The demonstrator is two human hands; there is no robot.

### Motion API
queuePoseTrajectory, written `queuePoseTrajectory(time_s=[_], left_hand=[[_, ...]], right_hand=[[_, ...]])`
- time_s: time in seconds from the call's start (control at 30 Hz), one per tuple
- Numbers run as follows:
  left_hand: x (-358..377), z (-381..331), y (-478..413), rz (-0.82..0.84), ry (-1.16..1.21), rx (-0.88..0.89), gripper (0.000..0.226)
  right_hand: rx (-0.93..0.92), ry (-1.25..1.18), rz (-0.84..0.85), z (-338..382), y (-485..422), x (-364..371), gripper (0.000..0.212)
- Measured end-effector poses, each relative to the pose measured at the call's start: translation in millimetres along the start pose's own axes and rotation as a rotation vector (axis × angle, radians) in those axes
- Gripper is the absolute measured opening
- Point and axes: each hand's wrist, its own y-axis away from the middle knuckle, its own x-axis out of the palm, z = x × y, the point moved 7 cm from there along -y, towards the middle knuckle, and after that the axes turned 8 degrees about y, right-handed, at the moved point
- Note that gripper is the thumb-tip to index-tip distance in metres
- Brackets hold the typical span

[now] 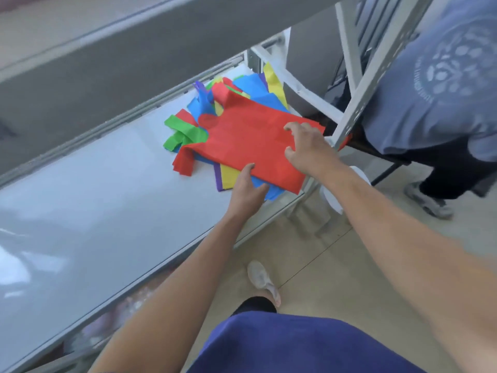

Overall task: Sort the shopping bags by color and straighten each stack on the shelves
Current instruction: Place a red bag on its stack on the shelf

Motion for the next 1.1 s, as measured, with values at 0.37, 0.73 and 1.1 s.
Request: queuePoseTrajectory(time_s=[0.37, 0.73, 1.1], left_hand=[[27.5, -3.2, -12.3, -0.403, 0.248, -0.295, 0.063], [57.2, -5.3, -17.8, -0.817, 0.673, -0.452, 0.03], [72.4, 8.4, -27.4, -0.78, 0.825, -0.35, 0.022]], right_hand=[[-0.203, 0.159, 0.281, -29.8, -150.4, 40.7, 0.058], [-0.278, 0.306, 0.301, -48.3, -214.2, 84.9, 0.085], [-0.457, 0.123, 0.096, -39.5, -180.2, 74.7, 0.053]])
